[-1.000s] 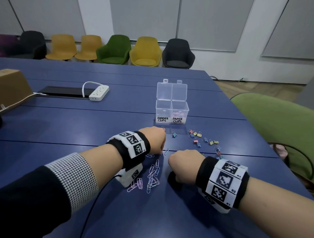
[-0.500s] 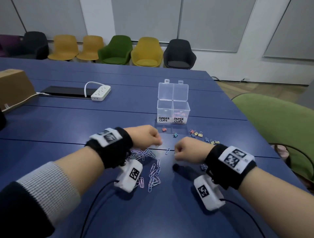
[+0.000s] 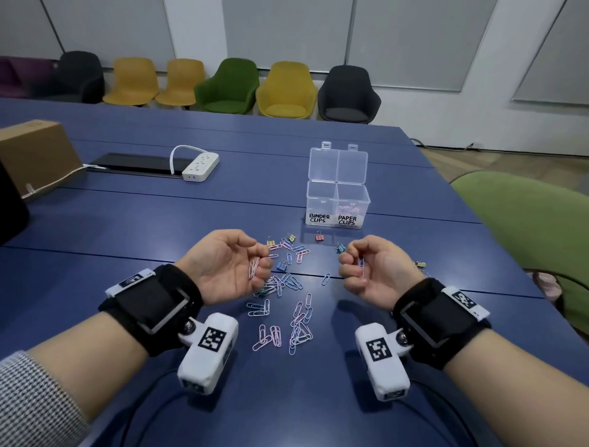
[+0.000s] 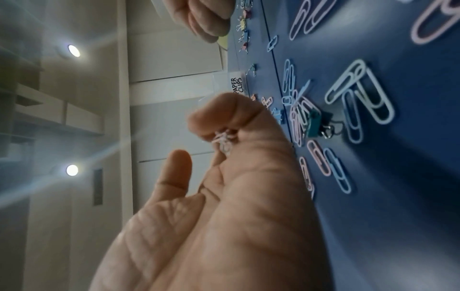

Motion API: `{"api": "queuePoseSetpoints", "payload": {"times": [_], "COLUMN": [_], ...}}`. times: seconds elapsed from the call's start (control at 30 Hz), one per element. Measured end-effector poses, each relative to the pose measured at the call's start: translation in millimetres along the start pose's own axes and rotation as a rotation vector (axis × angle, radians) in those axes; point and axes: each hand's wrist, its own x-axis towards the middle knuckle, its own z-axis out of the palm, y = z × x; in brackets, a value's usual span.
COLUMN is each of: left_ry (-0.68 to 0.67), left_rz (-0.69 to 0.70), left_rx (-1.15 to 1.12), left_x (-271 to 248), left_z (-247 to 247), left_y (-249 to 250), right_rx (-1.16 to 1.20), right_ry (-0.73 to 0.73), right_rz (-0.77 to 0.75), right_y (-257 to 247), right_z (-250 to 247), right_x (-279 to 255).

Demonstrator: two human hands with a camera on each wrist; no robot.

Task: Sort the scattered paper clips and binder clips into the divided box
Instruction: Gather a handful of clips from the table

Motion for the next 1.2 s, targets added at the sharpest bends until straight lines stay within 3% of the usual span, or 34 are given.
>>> {"api": "queuePoseSetpoints", "payload": {"times": [0.07,0.13,0.23,0.3,0.4,0.53,0.67,0.83,1.03,1.2], "left_ry": [0.005,0.049,0.047,0.001,0.028,0.050,0.013,-0.047,0.016,0.112], "left_rz": [-0.058,-0.062,-0.008,0.009,0.027,0.043,0.079,0.139,0.137,0.093], "left_rx": [0.142,0.424,1.050,1.409,1.709,1.898,1.951,1.982,2.029,2.139], "left_x": [-3,-2,-3,-4,-4,1,4,9,13,13], "left_z": [4,5,8,12,19,22,23,27,25,26], "left_y": [-1,-6,-14,-18,-23,-28,-26,-25,-23,-26], "right_rx": [-0.309,-0.874,-1.746,-1.987,-2.125,-2.234,-2.310,-2.481,-2.506,-2.559], "right_ry": [0.098,0.152,0.083,0.026,-0.023,-0.134,-0.280,-0.348,-0.357,-0.312], "right_rz": [-0.016,-0.127,-0.273,-0.189,-0.095,-0.141,-0.265,-0.389,-0.409,-0.334], "right_y": [1,-1,-3,-2,-1,7,19,22,24,29], "right_z": [3,7,11,17,27,38,50,61,56,54], "right_x": [3,3,0,-3,-11,-20,-20,-18,-21,-21]}}
